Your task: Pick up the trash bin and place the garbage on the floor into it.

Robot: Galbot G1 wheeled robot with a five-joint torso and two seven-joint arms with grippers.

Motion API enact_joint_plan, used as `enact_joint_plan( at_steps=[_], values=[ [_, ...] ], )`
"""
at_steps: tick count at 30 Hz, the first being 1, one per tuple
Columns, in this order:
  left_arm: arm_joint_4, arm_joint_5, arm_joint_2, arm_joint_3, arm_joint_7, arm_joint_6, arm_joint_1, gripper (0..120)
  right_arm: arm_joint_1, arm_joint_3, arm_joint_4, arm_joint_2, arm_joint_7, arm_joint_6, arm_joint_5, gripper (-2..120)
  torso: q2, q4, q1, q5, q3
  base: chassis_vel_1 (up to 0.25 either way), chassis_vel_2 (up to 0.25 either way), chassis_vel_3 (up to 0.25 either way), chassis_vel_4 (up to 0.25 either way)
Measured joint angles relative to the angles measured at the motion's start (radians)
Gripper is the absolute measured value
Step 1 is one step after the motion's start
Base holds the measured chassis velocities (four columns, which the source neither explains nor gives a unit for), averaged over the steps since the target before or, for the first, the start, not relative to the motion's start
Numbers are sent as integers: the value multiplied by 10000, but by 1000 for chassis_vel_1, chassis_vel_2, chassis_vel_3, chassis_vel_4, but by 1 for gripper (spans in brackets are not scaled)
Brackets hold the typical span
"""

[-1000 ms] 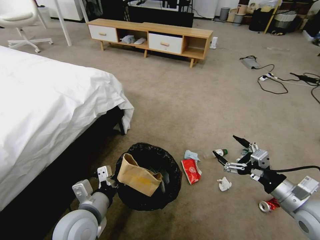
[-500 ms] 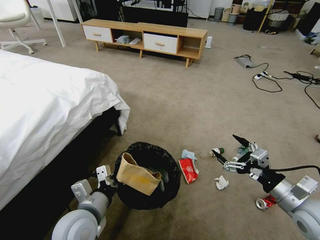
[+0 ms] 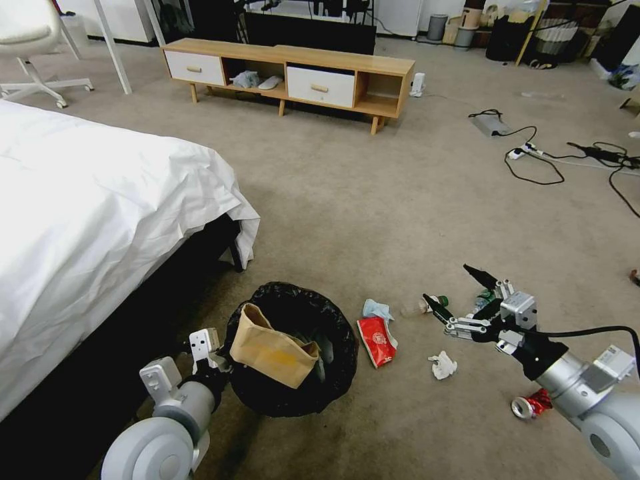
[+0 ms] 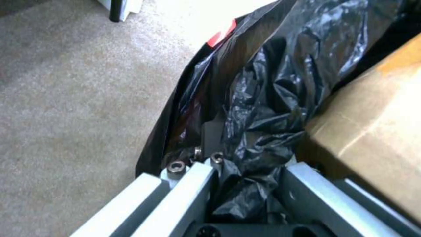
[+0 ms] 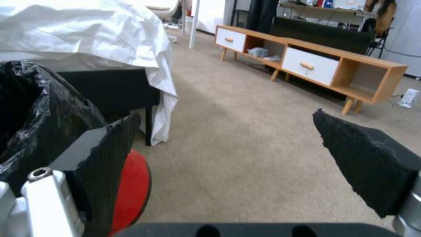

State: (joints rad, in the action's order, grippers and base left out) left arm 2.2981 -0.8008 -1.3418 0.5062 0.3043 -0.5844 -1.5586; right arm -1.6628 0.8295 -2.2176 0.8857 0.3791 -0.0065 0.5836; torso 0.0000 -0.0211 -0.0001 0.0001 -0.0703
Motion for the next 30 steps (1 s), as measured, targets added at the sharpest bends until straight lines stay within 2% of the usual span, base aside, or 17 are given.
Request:
enact_joint_plan(
  at_steps=[11, 25, 30],
  values=[
    [-11, 29, 30, 12, -7, 6, -12, 0, 84, -159, 26, 20, -10, 162, -11, 100, -1, 1, 2, -1, -4, -100, 82, 84, -104],
    [16, 91, -9, 20, -18, 6, -61, 0, 159, -206, 40, 16, -22, 221, 7, 100, 0, 0, 1, -1, 0, 0, 0, 0, 0],
    [18, 111, -12, 20, -26, 6, -72, 0, 157, -120, 107, 32, 354, 277, 96, 100, 0, 0, 1, -1, -1, 0, 0, 0, 0]
  ],
)
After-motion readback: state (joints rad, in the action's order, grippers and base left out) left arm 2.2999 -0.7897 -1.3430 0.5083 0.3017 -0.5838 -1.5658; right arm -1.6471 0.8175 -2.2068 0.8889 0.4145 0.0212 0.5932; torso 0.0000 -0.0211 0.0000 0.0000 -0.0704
